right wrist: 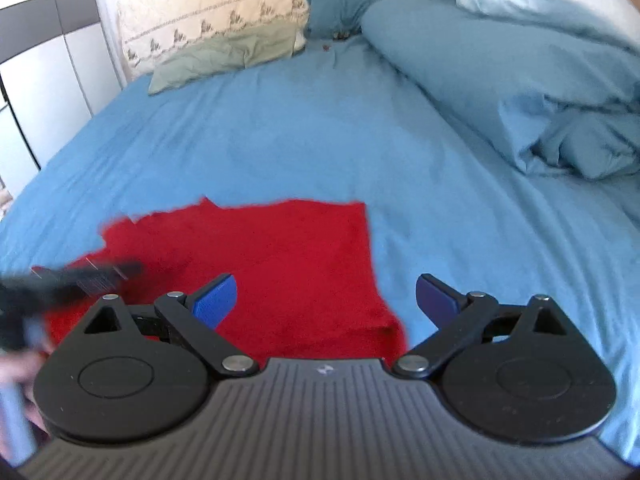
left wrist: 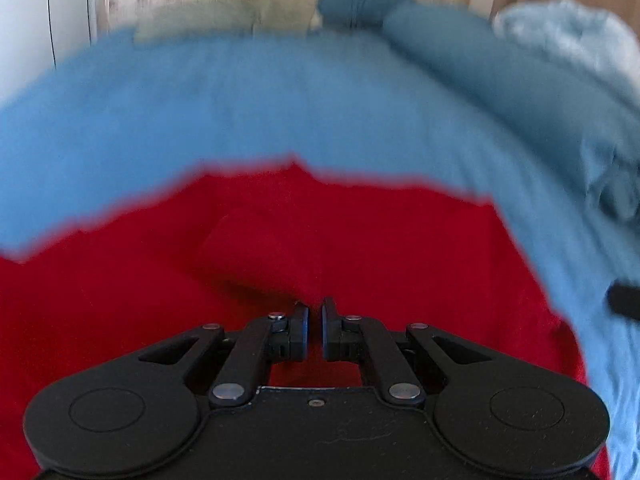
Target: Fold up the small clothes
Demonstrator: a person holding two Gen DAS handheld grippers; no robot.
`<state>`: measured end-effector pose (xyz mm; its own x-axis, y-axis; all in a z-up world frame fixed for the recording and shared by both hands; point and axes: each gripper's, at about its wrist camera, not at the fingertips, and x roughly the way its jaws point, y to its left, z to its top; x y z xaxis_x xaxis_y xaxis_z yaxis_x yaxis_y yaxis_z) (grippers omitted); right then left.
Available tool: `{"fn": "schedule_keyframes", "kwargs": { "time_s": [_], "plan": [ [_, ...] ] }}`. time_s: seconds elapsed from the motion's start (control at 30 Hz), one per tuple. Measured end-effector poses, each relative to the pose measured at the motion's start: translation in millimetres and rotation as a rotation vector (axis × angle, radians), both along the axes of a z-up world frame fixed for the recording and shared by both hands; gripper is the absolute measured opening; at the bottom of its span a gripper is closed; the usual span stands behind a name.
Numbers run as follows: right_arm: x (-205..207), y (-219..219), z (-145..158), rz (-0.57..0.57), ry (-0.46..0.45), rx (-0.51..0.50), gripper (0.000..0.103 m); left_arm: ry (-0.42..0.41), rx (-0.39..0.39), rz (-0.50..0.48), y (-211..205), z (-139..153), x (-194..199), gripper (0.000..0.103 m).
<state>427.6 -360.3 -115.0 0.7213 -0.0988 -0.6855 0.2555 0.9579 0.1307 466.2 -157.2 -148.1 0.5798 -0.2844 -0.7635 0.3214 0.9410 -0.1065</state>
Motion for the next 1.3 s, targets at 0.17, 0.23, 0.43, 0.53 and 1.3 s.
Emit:
{"fn": "schedule_keyframes", "kwargs": {
  "time_s": [0.17,0.23,0.43,0.53,1.3],
  "plan": [
    [-2,-17,-22,0.046,0.022,0.035,0.103,-0.061,0.034,-0.011,-14,-5,-14,0.035],
    [0,-15,-24,0.055,0.016,0.047,0.103,-0.062,0.017,-0.04,-11,-1,-19,0.061],
    [27,19,-11,0.162,-0.008,0.065,0.103,-0.061,0.075,0.064,39,24,-32,0.075],
    [53,59,-16,0.268,0.018,0.05,0.103,-0.084,0.138,0.154,82,30,-50,0.088],
    [75,90,-76,0.039,-0.001,0.161,0.085,-0.02,0.185,0.292,206,-4,-44,0.088]
  ]
}}
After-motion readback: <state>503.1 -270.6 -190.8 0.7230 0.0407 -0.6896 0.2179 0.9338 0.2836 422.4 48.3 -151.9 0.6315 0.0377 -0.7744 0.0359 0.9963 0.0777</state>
